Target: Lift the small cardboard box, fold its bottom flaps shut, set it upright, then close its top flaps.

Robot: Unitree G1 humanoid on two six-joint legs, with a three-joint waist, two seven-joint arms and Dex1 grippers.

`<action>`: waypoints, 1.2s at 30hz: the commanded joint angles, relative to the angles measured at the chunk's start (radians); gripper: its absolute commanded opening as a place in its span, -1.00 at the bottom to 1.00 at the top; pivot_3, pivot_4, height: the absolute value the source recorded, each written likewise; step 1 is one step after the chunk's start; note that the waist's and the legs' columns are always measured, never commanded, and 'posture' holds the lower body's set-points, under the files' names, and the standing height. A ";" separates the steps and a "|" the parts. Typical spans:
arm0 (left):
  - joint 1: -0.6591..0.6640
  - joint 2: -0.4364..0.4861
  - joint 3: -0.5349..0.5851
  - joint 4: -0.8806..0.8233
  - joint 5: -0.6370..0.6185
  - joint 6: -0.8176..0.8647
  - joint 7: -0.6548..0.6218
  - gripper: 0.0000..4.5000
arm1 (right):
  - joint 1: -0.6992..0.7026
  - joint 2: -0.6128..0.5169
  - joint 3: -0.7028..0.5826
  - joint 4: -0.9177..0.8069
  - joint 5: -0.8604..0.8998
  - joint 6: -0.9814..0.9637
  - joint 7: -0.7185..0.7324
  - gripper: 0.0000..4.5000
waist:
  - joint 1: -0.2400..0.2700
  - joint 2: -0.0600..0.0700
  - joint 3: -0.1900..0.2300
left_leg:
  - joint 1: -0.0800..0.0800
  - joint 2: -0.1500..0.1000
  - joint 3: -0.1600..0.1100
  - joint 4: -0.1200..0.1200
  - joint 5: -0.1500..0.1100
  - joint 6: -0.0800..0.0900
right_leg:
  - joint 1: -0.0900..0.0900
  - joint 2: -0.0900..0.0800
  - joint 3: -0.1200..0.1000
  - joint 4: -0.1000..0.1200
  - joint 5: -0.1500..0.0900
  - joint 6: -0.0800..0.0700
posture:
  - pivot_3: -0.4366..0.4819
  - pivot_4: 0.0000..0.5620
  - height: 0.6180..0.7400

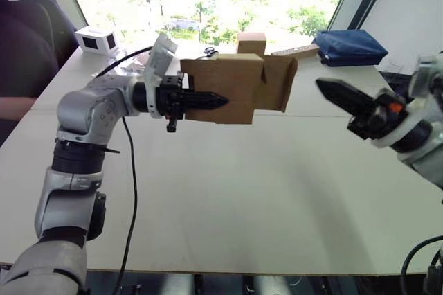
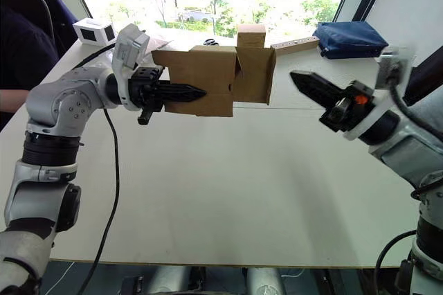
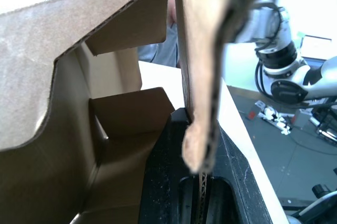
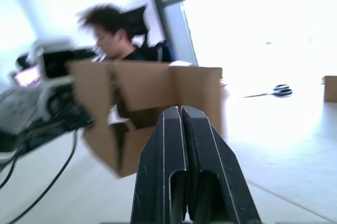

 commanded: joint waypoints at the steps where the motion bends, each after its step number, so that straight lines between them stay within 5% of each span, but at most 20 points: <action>1: -0.027 -0.003 0.022 -0.047 -0.036 0.010 -0.002 -1.00 | -0.023 0.029 0.041 0.088 -0.165 -0.090 0.033 -0.98 | -0.001 0.000 0.000 | 0.000 0.000 0.000 0.000 0.000 0.000 | 0.000 0.000 0.000 0.000 0.000 0.000 | -0.05 -0.47 1.00; 9: -0.022 0.002 0.018 -0.057 -0.035 0.011 -0.007 -1.00 | -0.113 0.150 0.169 0.193 -0.333 -0.159 0.089 -0.98 | -0.003 0.001 0.000 | 0.000 0.001 0.000 0.000 0.000 0.000 | -0.001 0.001 0.000 0.001 0.000 0.000 | -0.05 -0.47 1.00; 19: -0.038 -0.003 0.040 0.020 -0.020 -0.011 0.022 -1.00 | -0.173 0.305 0.201 0.033 -0.131 -0.053 0.069 -0.98 | -0.001 0.001 0.000 | -0.001 0.000 -0.001 0.000 0.000 0.000 | -0.001 0.000 0.000 0.000 0.000 0.000 | -0.05 -0.47 1.00; 31: -0.055 -0.008 0.047 0.046 -0.041 0.003 0.012 -1.00 | -0.118 0.462 0.227 -0.024 -0.113 -0.100 -0.030 -0.98 | -0.003 0.001 0.000 | 0.000 0.000 0.000 0.000 0.000 -0.001 | -0.001 0.000 0.000 0.001 0.000 0.000 | -0.05 -0.47 1.00; 36: -0.059 -0.007 0.050 0.046 -0.041 0.007 0.010 -1.00 | -0.099 0.489 0.224 -0.023 -0.104 -0.117 -0.048 -0.16 | -0.003 0.001 0.000 | 0.000 0.000 0.000 0.000 0.000 -0.001 | -0.001 0.000 0.000 0.001 0.000 0.000 | -0.05 -0.47 1.00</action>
